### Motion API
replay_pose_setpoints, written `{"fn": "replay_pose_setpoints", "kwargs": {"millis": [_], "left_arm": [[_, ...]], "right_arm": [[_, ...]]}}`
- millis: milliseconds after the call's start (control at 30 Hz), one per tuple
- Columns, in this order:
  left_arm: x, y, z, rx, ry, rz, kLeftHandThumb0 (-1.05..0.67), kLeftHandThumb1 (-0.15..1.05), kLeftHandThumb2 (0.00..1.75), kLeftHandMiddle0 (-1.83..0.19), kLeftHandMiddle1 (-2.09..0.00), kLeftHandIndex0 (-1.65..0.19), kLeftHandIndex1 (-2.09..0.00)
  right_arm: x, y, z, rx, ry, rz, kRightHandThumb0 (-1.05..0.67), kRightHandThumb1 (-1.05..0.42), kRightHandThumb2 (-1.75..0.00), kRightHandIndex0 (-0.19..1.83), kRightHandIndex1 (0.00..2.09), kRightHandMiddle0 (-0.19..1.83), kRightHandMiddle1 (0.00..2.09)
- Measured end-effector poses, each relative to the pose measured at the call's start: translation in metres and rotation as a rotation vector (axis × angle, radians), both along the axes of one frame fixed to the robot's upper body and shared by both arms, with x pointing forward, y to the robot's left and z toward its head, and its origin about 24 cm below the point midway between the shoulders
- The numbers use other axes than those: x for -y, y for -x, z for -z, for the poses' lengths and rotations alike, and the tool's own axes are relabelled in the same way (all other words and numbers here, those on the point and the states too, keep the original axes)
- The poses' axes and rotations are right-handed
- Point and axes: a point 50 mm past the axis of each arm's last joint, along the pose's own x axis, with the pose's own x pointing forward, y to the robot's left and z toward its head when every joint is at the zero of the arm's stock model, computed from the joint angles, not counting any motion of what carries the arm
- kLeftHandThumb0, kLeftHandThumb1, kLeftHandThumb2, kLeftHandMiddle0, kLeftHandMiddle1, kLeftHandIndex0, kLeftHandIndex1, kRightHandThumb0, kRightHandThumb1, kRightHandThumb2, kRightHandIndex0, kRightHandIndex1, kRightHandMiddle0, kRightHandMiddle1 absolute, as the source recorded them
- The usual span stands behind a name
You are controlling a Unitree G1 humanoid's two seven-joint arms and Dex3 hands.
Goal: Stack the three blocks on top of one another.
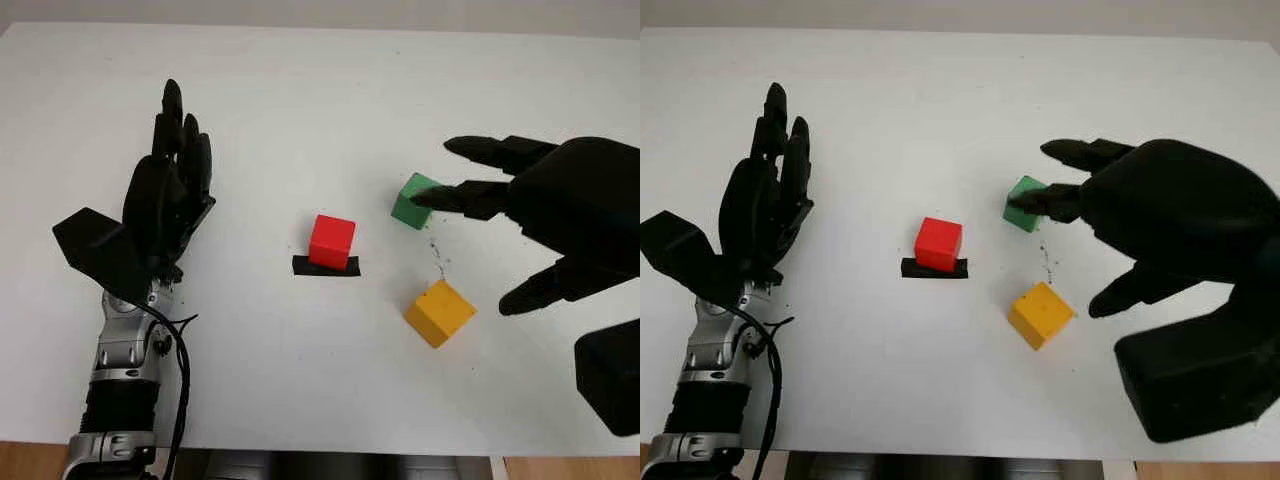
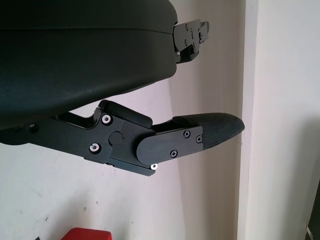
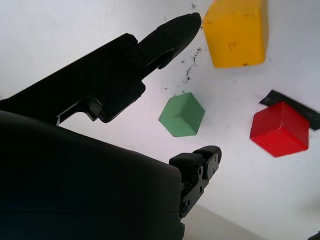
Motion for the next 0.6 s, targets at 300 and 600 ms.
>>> {"fn": "replay_pose_setpoints", "kwargs": {"millis": [300, 600], "left_arm": [[0.001, 0.002, 0.001, 0.005, 0.004, 0.001, -0.72, 1.05, 0.62, 0.19, 0.0, 0.19, 0.0], [0.0, 0.006, 0.0, 0.003, 0.002, -0.007, -0.72, 1.05, 0.62, 0.19, 0.0, 0.19, 0.0]], "right_arm": [[-0.005, 0.005, 0.019, -0.044, 0.023, -0.048, -0.68, -0.68, -0.05, 0.14, 0.06, 0.53, 0.08], [-0.004, 0.009, 0.041, -0.098, -0.046, -0.054, -0.63, -0.7, -0.06, 0.13, 0.06, 0.6, 0.09]]}}
